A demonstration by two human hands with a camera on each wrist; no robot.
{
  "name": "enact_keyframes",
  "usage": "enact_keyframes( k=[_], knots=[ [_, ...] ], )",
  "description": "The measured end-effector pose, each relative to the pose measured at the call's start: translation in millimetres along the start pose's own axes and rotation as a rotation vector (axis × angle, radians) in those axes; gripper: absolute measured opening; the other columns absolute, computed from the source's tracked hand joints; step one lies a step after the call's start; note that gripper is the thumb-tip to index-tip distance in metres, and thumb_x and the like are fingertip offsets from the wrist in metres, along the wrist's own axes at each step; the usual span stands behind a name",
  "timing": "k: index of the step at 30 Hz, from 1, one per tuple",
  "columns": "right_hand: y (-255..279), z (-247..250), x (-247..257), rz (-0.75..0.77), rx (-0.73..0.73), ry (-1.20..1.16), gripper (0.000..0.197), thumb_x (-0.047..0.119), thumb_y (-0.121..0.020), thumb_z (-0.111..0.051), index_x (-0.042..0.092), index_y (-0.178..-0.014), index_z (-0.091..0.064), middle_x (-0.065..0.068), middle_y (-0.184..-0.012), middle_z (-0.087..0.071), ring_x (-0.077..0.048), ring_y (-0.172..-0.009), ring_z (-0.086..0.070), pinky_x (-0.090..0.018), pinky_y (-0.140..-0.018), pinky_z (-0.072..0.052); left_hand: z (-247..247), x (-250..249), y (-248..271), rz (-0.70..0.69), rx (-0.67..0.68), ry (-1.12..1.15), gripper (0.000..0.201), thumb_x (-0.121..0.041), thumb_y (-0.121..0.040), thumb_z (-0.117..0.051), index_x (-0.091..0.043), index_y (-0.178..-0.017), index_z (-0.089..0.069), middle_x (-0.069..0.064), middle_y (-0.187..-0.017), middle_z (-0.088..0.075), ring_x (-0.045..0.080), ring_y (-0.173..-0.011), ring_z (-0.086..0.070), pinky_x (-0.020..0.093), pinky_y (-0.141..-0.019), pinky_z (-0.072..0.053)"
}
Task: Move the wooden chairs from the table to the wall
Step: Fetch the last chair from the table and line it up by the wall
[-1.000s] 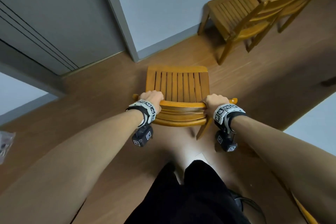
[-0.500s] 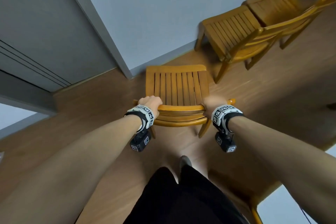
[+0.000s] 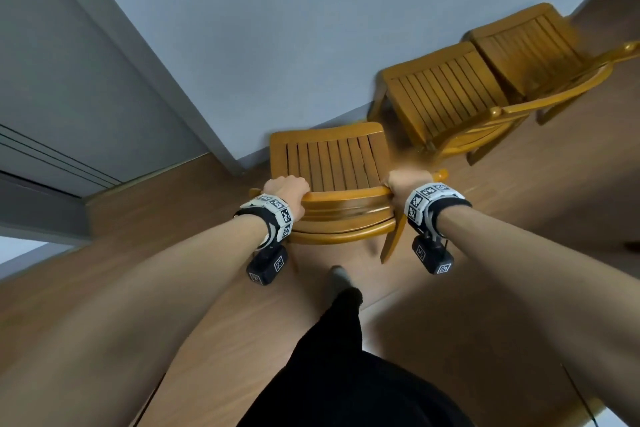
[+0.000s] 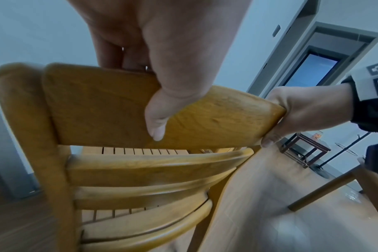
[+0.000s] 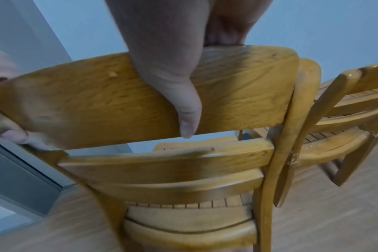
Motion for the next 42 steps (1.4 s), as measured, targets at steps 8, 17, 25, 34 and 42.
enact_keyframes(
  k=[8, 17, 25, 34, 42],
  knots=[
    [-59.7, 8.2, -35.3, 0.046, 0.023, -0.029, 0.02, 0.026, -0.093, -0.066, 0.035, -0.11, -0.071, 0.009, -0.08, -0.065, -0.015, -0.075, -0.065, -0.033, -0.07, -0.059, 17.7, -6.2, -70.1, -0.034, 0.035, 0.032, 0.014, -0.018, -0.091, -0.065, -0.022, -0.105, -0.067, 0.001, -0.101, -0.066, 0.026, -0.098, -0.063, 0.036, -0.078, -0.046],
    [-117.0, 46.5, -84.9, 0.061, 0.001, -0.004, 0.014, 0.023, -0.091, -0.069, 0.034, -0.1, -0.071, 0.009, -0.074, -0.065, -0.012, -0.068, -0.064, -0.03, -0.064, -0.057, 55.9, -30.6, -122.7, -0.004, 0.022, 0.082, 0.014, -0.018, -0.092, -0.064, -0.023, -0.104, -0.068, -0.001, -0.094, -0.062, 0.024, -0.091, -0.061, 0.034, -0.073, -0.045],
    [-133.9, 29.3, -137.3, 0.147, -0.001, 0.088, 0.01, 0.025, -0.087, -0.073, 0.033, -0.088, -0.067, 0.008, -0.071, -0.06, -0.013, -0.065, -0.061, -0.033, -0.064, -0.058, 37.1, -86.6, -142.6, 0.061, 0.049, 0.109, 0.013, -0.013, -0.086, -0.061, -0.026, -0.085, -0.059, -0.001, -0.088, -0.06, 0.027, -0.091, -0.063, 0.034, -0.069, -0.042],
    [-143.3, 8.4, -166.9, 0.244, -0.061, 0.133, 0.011, 0.026, -0.089, -0.072, 0.033, -0.087, -0.065, 0.007, -0.071, -0.063, -0.014, -0.064, -0.063, -0.035, -0.065, -0.059, 17.5, -120.8, -149.1, 0.187, 0.009, 0.198, 0.016, -0.017, -0.076, -0.076, -0.026, -0.083, -0.065, -0.005, -0.08, -0.061, 0.022, -0.078, -0.059, 0.033, -0.067, -0.044],
    [-131.8, -32.9, -184.8, 0.283, -0.042, 0.231, 0.027, 0.017, -0.094, -0.061, 0.035, -0.114, -0.064, 0.002, -0.091, -0.063, -0.024, -0.084, -0.064, -0.034, -0.064, -0.048, -31.3, -150.7, -145.1, 0.21, -0.015, 0.217, 0.022, -0.01, -0.085, -0.062, -0.028, -0.095, -0.068, -0.003, -0.089, -0.062, 0.025, -0.089, -0.062, 0.034, -0.067, -0.042]
  ],
)
Point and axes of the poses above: each hand's wrist, its own y-axis away from the middle knuckle, its own z-axis out of the back of the hand, x = y × z, the point moved 3 cm from there along -y, towards the middle knuckle
